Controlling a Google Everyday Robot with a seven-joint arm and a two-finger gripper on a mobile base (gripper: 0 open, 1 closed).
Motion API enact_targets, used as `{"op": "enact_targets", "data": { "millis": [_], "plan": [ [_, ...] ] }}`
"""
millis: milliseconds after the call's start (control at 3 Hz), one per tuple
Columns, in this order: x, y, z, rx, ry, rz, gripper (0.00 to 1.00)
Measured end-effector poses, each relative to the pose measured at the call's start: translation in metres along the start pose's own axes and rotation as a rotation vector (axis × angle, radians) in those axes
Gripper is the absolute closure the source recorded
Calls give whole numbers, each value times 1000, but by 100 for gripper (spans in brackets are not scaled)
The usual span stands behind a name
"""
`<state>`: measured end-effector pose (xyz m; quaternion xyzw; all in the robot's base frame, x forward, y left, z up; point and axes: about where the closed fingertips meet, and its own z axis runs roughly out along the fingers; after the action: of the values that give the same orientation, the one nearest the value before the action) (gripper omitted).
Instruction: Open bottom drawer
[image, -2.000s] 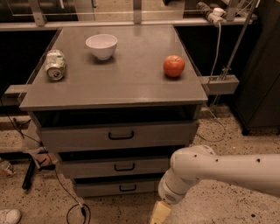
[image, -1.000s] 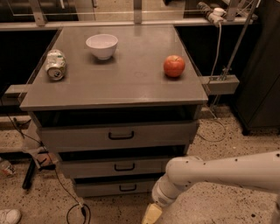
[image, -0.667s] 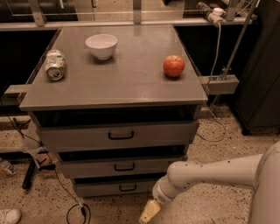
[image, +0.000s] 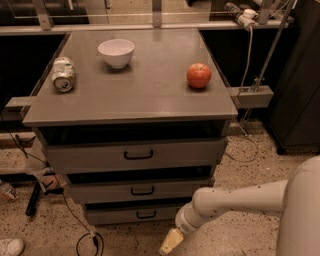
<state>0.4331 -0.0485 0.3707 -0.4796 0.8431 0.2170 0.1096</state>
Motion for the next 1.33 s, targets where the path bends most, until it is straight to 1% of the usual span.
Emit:
{"op": "enact_targets", "data": {
  "millis": [333,667,1000,1333],
  "plan": [
    [16,-26,22,32,-14,46,0],
    [25,-69,57,70,-37,89,0],
    [25,-69,57,70,-38,89,0],
    [26,-70,63,52,-47,88,0]
  ]
}}
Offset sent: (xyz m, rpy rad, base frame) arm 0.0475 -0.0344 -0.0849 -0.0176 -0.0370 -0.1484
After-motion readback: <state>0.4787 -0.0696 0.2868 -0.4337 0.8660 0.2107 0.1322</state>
